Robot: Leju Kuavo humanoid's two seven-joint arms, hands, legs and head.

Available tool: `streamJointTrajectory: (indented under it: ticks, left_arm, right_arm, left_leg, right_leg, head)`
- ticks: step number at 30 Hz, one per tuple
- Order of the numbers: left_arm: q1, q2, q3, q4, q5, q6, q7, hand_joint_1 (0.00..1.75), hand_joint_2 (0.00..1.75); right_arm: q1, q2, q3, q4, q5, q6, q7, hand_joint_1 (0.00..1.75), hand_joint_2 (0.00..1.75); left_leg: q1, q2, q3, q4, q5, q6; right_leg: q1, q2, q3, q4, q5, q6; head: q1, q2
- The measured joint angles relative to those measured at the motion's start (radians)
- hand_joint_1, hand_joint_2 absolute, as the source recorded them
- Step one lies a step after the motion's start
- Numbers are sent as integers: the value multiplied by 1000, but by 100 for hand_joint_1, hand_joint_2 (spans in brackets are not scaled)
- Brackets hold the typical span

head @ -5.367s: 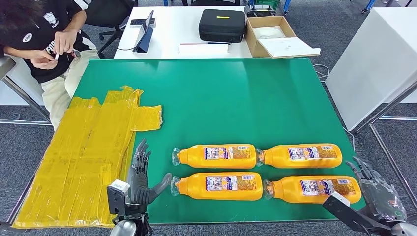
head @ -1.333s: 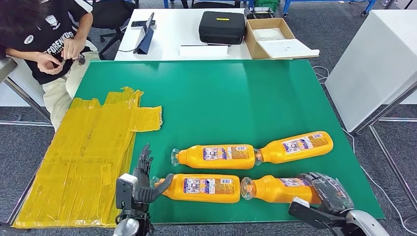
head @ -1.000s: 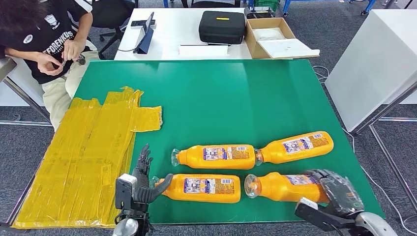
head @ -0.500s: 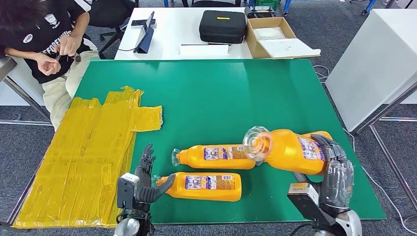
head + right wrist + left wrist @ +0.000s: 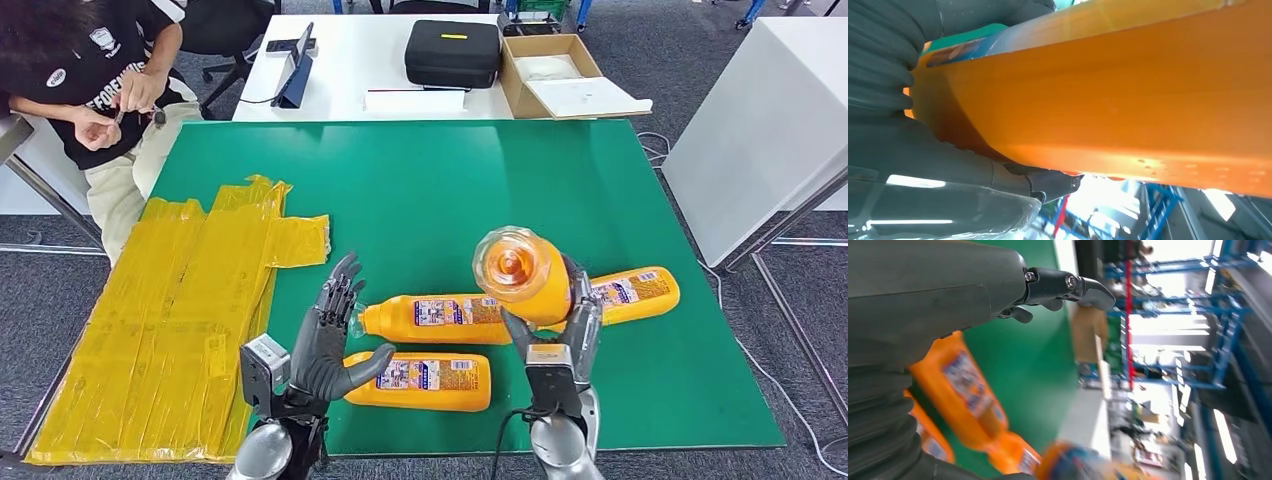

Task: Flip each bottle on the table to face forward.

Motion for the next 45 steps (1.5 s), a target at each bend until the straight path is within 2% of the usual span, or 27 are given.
streamJointTrajectory:
  ticks: [6,13,24,45]
  left_arm:
    - [-30,15,-86,-65,4,50,11,0,175]
    - [-45,34,-134,-95,-8,99,10,0,175]
    - [-46,40,-159,-101,-18,142,9,0,175]
    - [-98,23,-167,-67,10,113,17,0,175]
  right_arm:
    - [-59,54,63,106,-35,37,-28,175,175]
    - [-98,82,117,171,-47,63,-37,175,175]
    - [-139,112,196,245,-32,85,-33,175,175]
    - [-150,123,254,327,-18,81,-9,175,175]
  left_leg:
    - [0,0,0,0,0,0]
    - [0,0,-1,0,0,0]
    - [0,0,-1,0,0,0]
    - [0,0,-1,0,0,0]
  right_leg:
    - [0,0,0,0,0,0]
    - [0,0,0,0,0,0]
    - [0,0,-1,0,0,0]
    - [0,0,-2,0,0,0]
  head:
    - [0,0]
    - [0,0]
    - [0,0]
    - [0,0]
